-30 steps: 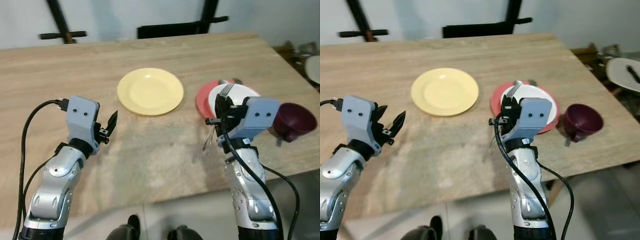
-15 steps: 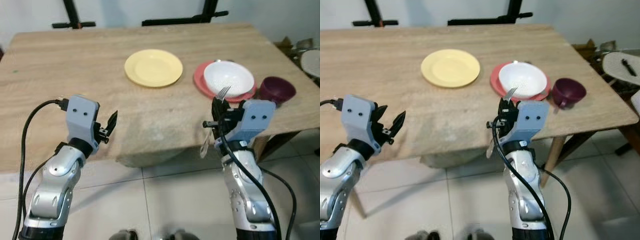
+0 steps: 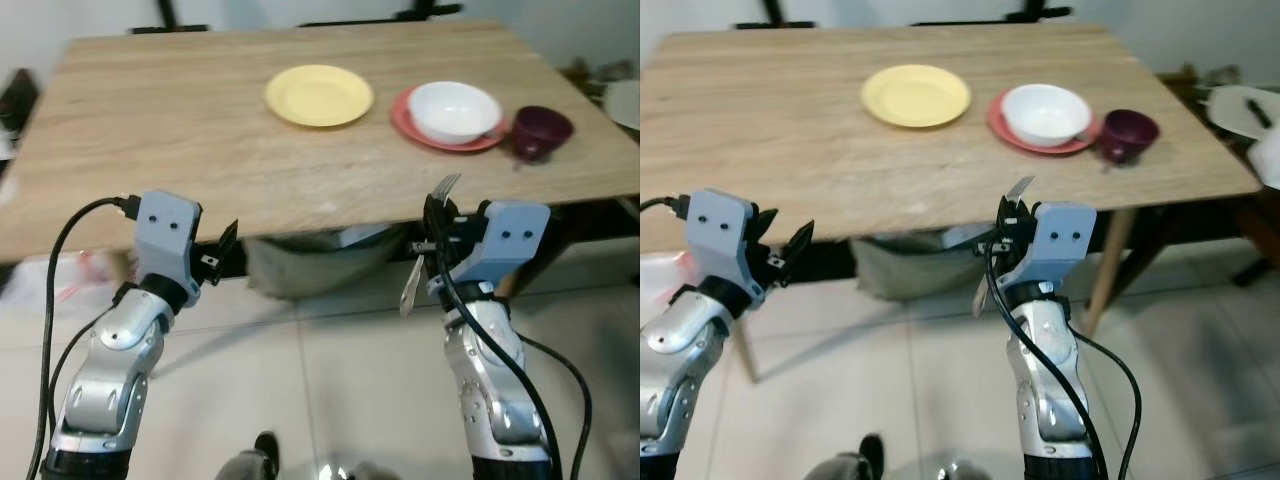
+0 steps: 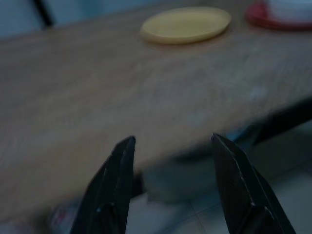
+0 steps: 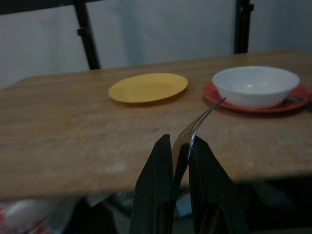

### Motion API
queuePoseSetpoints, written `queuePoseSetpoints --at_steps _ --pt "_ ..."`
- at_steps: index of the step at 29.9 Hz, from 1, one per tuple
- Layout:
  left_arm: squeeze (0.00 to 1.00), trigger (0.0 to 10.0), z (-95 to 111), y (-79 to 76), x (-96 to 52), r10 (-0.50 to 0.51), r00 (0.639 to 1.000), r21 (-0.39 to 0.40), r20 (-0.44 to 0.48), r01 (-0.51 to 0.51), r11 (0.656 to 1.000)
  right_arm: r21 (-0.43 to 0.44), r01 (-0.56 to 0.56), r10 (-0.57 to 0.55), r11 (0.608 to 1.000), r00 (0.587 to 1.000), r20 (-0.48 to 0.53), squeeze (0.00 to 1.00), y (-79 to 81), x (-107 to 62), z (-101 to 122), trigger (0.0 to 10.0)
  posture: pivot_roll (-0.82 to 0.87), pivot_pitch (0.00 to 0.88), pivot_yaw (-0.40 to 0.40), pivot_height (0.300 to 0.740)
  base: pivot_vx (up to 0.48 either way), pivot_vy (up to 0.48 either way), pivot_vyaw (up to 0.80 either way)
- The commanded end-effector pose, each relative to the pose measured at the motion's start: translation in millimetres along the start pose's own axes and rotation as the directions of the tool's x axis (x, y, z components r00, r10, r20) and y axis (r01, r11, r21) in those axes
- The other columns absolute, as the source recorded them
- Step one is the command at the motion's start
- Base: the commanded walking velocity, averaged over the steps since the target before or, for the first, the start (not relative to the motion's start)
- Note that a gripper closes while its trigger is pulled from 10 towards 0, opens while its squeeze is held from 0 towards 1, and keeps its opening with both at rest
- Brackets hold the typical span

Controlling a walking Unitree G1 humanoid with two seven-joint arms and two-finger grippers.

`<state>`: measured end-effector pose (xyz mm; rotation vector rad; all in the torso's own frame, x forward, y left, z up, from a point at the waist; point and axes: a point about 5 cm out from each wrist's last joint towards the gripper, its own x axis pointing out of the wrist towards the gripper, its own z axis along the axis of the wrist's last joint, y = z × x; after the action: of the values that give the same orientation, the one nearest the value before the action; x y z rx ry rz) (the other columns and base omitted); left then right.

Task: Setting the table

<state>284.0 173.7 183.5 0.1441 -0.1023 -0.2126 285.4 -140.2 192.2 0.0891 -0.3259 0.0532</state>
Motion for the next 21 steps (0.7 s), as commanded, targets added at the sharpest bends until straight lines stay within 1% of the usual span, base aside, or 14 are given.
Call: queuePoseSetpoints --at_steps 1,2,3,5,10,14,18,21 --pt "0.00 10.0 -1.0 -3.6 0.1 -0.013 1.000 -0.002 -0.006 0.013 1.000 -0.006 0.015 -0.015 1.000 1.000 0.000 0.00 -4.3 -2.2 -0.3 10.0 -0.08 0.085 0.058 0.740 -0.307 0.000 0.00" --pt "0.00 10.0 -1.2 -3.8 0.0 -0.012 1.000 -0.002 -0.007 0.012 1.000 -0.006 0.015 -0.015 1.000 1.000 0.000 0.00 -4.4 -2.3 -0.4 10.0 -0.08 0.085 0.058 0.740 -0.307 0.000 0.00" --pt "0.00 10.0 -3.2 -4.0 0.0 -0.007 1.000 0.000 -0.025 0.007 1.000 -0.006 0.014 -0.014 1.000 1.000 -0.001 0.00 -4.5 -2.4 -0.6 10.0 -0.08 0.085 0.058 0.740 0.000 0.000 0.00" --pt "0.00 10.0 -3.7 -4.2 0.1 -0.007 1.000 -0.004 -0.027 0.007 1.000 -0.006 0.014 -0.014 1.000 1.000 -0.002 0.00 -4.5 -2.4 -0.7 10.0 -0.08 0.085 0.058 0.740 0.000 0.000 0.00" --pt "0.00 10.0 -10.5 -5.4 -0.5 -0.016 0.997 -0.059 -0.076 0.011 0.998 -0.006 0.014 -0.014 1.000 1.000 -0.008 0.00 -4.8 -3.1 -1.7 10.0 -0.08 0.088 0.058 0.740 0.000 0.000 0.00" --pt "0.00 10.0 -14.4 -4.3 -1.1 -0.009 0.996 -0.071 -0.094 0.002 0.998 -0.004 0.018 -0.018 1.000 1.000 -0.016 0.00 -5.5 -3.8 -3.1 10.0 -0.08 0.088 0.058 0.740 0.000 0.000 0.00" --pt "0.00 10.0 -24.3 -2.8 -2.1 0.002 0.991 -0.075 -0.133 -0.012 0.997 -0.011 0.025 -0.025 1.000 0.999 -0.047 0.00 -7.5 -4.8 -8.9 10.0 -0.08 0.088 0.058 0.740 0.000 0.000 0.00" --pt "0.00 10.0 -41.5 -2.3 -4.7 -0.007 0.980 -0.067 -0.196 -0.007 0.998 -0.031 0.027 -0.030 0.999 0.994 -0.107 0.00 -11.8 -9.9 -24.0 10.0 -0.08 0.090 0.055 0.740 0.000 0.000 -0.52"
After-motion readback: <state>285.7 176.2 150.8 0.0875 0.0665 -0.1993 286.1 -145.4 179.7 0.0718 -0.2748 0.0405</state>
